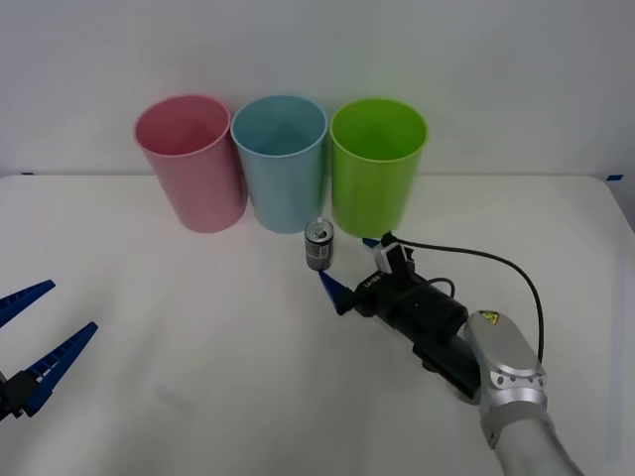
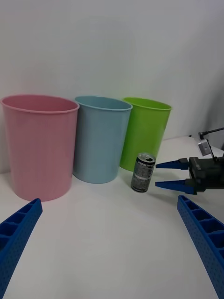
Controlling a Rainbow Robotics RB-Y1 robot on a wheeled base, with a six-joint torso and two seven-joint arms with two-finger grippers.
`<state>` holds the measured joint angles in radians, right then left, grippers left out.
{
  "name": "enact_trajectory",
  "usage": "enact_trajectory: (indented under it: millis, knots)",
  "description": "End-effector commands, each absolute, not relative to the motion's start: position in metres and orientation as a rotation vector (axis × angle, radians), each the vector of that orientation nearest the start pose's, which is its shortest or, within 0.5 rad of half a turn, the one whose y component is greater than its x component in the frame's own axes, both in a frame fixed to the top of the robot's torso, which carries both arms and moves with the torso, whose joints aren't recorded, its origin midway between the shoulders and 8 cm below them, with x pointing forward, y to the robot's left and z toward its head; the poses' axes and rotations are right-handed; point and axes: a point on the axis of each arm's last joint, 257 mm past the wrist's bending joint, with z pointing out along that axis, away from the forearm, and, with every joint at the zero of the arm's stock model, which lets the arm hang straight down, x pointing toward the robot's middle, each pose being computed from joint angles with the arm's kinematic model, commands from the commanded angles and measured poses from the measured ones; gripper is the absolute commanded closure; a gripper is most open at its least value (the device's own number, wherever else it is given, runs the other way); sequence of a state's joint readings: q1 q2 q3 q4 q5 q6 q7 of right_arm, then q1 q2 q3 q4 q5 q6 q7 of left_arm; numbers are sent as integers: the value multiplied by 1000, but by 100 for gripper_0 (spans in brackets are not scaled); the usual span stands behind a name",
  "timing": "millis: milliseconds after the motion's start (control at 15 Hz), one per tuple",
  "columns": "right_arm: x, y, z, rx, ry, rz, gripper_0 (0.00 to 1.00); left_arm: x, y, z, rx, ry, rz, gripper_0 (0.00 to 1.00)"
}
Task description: Grasp the object on the table and drop it into the matching bin: aluminum can to the light blue bin, PET bottle to the pink bin.
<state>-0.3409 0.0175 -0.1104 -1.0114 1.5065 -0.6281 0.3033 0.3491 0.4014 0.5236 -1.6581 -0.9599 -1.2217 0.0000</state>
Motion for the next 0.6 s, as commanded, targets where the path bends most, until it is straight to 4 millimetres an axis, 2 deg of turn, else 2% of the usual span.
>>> enact_trajectory:
  millis: [67, 267, 600]
  knots:
    - [566, -43, -299, -630, 1618, 415, 0, 342, 330, -169, 465, 1441, -567, 0]
    - [573, -42, -295, -630, 1616, 387, 0, 342, 330, -169, 465, 1441, -567, 0]
    - [572, -23, -292, -637, 1615, 389, 0, 342, 330, -169, 465, 1441, -567, 0]
